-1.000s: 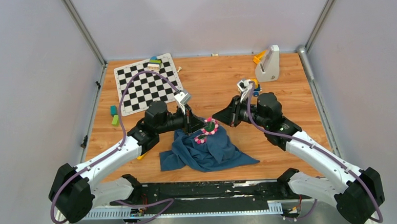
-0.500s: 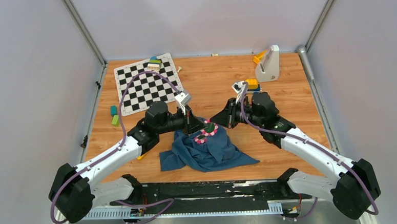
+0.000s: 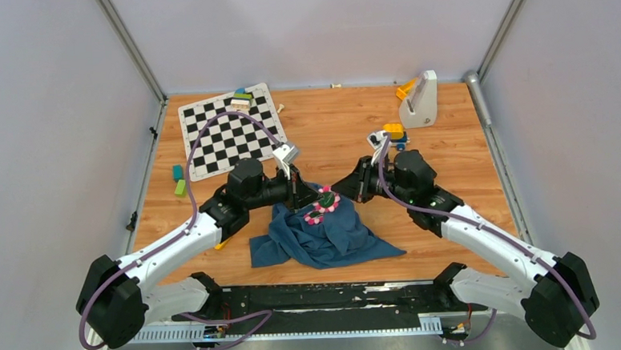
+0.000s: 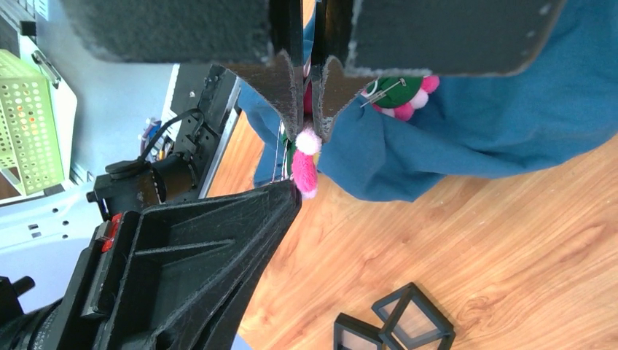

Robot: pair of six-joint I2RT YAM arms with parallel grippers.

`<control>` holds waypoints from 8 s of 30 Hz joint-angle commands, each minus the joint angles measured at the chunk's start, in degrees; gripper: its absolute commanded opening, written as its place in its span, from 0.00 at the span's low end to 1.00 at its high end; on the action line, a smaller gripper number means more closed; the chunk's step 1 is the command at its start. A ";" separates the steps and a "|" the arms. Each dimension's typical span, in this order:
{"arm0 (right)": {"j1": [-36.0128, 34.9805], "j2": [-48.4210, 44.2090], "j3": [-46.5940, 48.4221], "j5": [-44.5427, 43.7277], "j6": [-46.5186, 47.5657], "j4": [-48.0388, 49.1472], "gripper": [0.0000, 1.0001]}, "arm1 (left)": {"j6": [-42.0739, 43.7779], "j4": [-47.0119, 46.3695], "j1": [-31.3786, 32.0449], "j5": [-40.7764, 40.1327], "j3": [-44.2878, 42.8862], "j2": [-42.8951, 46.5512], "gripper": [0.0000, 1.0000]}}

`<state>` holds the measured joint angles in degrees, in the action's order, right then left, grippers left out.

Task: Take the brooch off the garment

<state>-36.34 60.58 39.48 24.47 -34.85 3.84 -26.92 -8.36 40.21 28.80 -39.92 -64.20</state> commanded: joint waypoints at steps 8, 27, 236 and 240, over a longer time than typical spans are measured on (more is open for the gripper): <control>1.50 -9.82 1.27 -24.35 3.13 -9.24 0.10 | 10.16 3.54 1.71 -9.09 -8.83 -6.34 0.00; 14.10 -4.99 18.51 3.69 -23.10 -33.88 0.59 | 74.75 -25.09 9.06 -12.65 4.13 -5.18 0.00; 43.19 18.40 -26.83 -15.51 29.36 53.83 1.00 | 26.84 -48.59 -41.96 -29.15 22.60 -16.51 1.00; 43.19 18.35 -26.83 -15.52 29.40 53.82 1.00 | 26.84 -48.51 -41.98 -29.15 22.60 -16.57 1.00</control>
